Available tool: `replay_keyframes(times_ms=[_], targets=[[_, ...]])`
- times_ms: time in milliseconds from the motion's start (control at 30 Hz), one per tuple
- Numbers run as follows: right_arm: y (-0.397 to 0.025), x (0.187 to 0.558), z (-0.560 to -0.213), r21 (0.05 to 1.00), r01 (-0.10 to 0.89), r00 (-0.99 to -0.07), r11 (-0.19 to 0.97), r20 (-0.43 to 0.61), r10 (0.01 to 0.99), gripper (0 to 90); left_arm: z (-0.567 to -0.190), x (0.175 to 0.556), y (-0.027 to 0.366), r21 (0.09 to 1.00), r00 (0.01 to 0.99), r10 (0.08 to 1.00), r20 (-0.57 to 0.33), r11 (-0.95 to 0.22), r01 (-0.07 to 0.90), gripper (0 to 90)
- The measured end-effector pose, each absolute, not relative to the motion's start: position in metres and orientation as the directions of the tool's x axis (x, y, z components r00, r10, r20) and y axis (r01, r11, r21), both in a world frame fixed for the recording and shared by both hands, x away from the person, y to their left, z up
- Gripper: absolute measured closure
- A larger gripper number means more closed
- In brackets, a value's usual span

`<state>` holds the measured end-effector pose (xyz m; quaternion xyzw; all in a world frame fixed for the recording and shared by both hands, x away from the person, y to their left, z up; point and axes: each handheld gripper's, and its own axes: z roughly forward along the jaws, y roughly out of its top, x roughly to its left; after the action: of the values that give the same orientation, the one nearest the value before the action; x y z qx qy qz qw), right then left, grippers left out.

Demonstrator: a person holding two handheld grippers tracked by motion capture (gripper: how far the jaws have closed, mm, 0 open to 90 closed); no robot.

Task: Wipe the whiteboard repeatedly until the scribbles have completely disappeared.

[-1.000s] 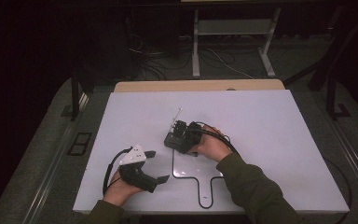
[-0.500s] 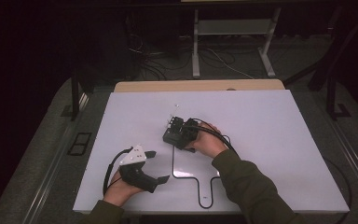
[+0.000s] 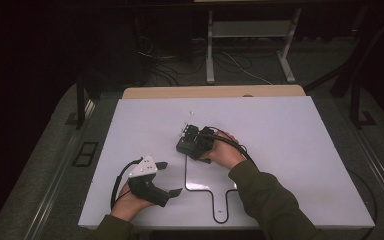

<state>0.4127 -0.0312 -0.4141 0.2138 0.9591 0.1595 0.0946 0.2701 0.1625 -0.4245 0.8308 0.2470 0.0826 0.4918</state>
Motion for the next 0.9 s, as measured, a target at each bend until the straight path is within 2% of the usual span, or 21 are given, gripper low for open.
replay_keyframes(times_ms=[233,433,667,900], targets=[[-0.047,0.43,-0.414,0.337,0.438,-0.859,0.833,-0.118,0.499,39.0,-0.425,0.27,0.163,0.861,0.862,0.495,-0.109,-0.387,0.331,0.0],[-0.051,0.425,-0.414,0.327,0.426,-0.863,0.843,-0.131,0.487,39.0,-0.424,0.27,0.162,0.861,0.862,0.495,-0.11,-0.387,0.331,0.0],[-0.043,0.405,-0.414,0.334,0.378,-0.898,0.863,-0.093,0.43,39.0,-0.424,0.27,0.162,0.859,0.865,0.49,-0.102,-0.396,0.326,0.0],[-0.053,0.41,-0.413,0.379,0.42,-0.888,0.824,-0.014,0.459,39.0,-0.425,0.271,0.162,0.856,0.865,0.491,-0.103,-0.399,0.329,0.0]])
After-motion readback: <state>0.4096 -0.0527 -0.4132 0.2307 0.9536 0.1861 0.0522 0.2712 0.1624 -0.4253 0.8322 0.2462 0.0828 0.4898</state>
